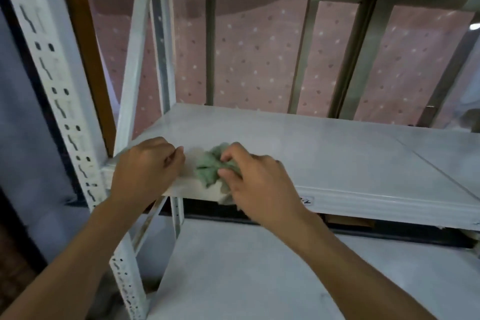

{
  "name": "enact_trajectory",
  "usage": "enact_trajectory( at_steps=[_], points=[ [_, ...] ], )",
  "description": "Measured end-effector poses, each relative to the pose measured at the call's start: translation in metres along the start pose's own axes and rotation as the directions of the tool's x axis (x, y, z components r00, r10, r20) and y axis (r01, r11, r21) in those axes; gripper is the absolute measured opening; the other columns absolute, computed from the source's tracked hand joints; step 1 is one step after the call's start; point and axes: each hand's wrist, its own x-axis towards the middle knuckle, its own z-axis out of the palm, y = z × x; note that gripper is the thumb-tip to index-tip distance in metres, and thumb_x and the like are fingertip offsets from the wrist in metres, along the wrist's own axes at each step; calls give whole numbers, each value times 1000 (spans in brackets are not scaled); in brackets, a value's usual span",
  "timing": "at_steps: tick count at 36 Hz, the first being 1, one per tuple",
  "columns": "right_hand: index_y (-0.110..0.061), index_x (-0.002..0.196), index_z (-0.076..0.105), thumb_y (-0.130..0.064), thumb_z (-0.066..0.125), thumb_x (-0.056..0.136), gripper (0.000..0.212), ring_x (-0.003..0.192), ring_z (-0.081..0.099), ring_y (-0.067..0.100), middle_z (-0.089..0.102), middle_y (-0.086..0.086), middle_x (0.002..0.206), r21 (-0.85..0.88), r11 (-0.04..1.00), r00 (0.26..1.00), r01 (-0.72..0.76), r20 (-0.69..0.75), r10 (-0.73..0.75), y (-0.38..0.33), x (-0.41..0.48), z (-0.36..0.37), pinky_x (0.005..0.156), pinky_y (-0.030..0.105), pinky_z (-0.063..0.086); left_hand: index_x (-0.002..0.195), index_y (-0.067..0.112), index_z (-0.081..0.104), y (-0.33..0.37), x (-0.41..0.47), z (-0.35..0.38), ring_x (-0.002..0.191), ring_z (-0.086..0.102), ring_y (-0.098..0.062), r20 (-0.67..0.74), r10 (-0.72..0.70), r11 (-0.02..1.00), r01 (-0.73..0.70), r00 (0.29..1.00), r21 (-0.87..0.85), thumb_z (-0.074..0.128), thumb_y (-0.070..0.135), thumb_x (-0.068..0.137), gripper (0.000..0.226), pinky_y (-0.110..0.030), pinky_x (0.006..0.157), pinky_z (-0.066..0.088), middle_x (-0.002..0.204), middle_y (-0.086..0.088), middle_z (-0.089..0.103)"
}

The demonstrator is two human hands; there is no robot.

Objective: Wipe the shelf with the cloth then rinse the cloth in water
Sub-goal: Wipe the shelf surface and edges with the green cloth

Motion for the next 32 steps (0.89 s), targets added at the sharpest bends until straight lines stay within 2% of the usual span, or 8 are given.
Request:
enact_trajectory(
  at_steps=[5,8,11,17,23,26,29,32],
  points=[
    [-23,117,53,-33,59,97,24,85,58,28,58,2,87,-192,963,975,-187,87,207,57,66,4,74,35,45,56,8,59,-11,2,7,58,55,-25,25,25,999,-26,999,30,51,30,96,46,-35,50,49,59,-3,56],
    [-26,116,59,-34,61,93,24,91,61,29,65,11,104,-244,919,928,-310,132,348,104,115,20,72,31,46,58,8,63,-10,12,13,58,56,-25,13,18,999,-18,1000,43,52,30,96,45,-29,50,42,60,-4,58],
    [-22,118,64,-26,59,93,25,99,61,28,65,11,115,-322,884,901,-339,160,404,137,157,38,72,28,43,58,10,63,-11,20,17,57,55,-24,19,-1,999,0,1000,33,52,30,95,43,-29,52,44,60,-3,58],
    [-8,117,67,-14,58,92,27,102,64,30,66,14,116,-401,843,876,-358,168,451,157,223,90,84,32,54,66,9,70,-19,26,23,60,49,-17,62,-113,989,118,992,-84,51,35,95,43,-34,58,52,63,-1,61],
    [-3,113,66,-12,61,91,25,99,65,31,65,15,113,-389,882,900,-267,228,372,140,286,140,75,33,50,69,17,70,-16,24,23,62,50,-10,130,-182,981,188,975,-40,55,37,99,39,-22,69,41,65,9,58],
    [-1,119,63,-17,54,97,30,102,64,33,63,17,117,-346,921,930,-178,247,273,125,307,165,78,33,51,61,16,61,-18,23,22,61,51,-12,131,-211,974,220,969,-57,45,42,96,47,-32,75,53,62,7,56],
    [-6,117,67,-18,54,95,28,103,62,33,63,16,117,-265,960,944,-88,287,166,110,319,182,89,35,53,56,17,51,-19,24,20,58,50,-14,81,-239,964,247,968,-97,48,40,95,46,-40,88,55,57,7,51],
    [-16,119,69,-18,53,93,31,99,62,30,66,12,116,-190,981,938,35,344,33,97,321,190,90,35,52,53,15,47,-17,24,19,56,49,-16,5,-255,958,254,967,-130,52,35,95,46,-33,73,53,53,5,50]
  ],
)
